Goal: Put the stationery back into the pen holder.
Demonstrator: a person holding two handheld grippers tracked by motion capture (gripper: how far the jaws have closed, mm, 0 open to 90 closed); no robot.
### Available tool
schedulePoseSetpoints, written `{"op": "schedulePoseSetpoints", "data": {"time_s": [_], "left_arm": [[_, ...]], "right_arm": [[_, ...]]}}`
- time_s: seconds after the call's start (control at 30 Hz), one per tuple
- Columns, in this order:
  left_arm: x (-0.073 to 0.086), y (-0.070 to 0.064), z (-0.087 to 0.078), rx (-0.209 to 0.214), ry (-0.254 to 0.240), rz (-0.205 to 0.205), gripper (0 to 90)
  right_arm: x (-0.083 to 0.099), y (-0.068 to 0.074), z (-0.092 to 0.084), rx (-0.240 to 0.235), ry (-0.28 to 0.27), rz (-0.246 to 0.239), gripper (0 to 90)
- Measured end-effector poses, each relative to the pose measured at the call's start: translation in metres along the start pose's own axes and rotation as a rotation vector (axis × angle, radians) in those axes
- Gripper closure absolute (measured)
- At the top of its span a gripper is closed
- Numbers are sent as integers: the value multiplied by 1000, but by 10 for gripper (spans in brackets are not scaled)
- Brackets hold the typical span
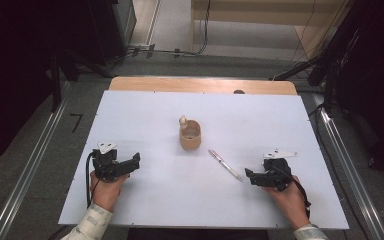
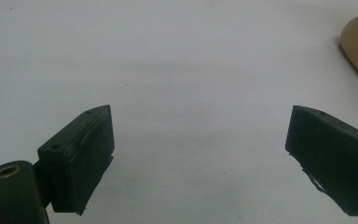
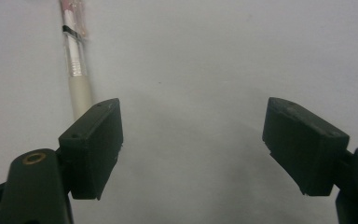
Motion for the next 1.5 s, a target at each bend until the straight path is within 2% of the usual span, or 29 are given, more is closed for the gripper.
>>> {"op": "schedulePoseSetpoints", "data": {"time_s": [0.5, 0.87, 1.13, 1.33, 1.5], "left_arm": [[0, 0, 0, 2, 2, 2, 84], [0, 0, 0, 3, 2, 0, 84], [0, 0, 0, 1, -1, -6, 85], [0, 0, 0, 2, -2, -8, 85], [0, 0, 1, 2, 0, -9, 85]], "right_arm": [[-2, 19, 7, -45, 12, -28, 212], [-3, 30, 11, -54, 20, -59, 239], [-2, 39, 12, -60, 21, -105, 341], [0, 41, 13, -68, 29, -99, 437], [0, 44, 14, -100, 22, -103, 518]]}}
Point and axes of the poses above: each handheld gripper's, and its own axes: z roughly forward along the jaws, x roughly out of its underside, y roughly to its left, the point moved 3 cm from there along z, roughly forward along the jaws, and after that the axes turned 13 degrees about -y, right-handed, at the moved point
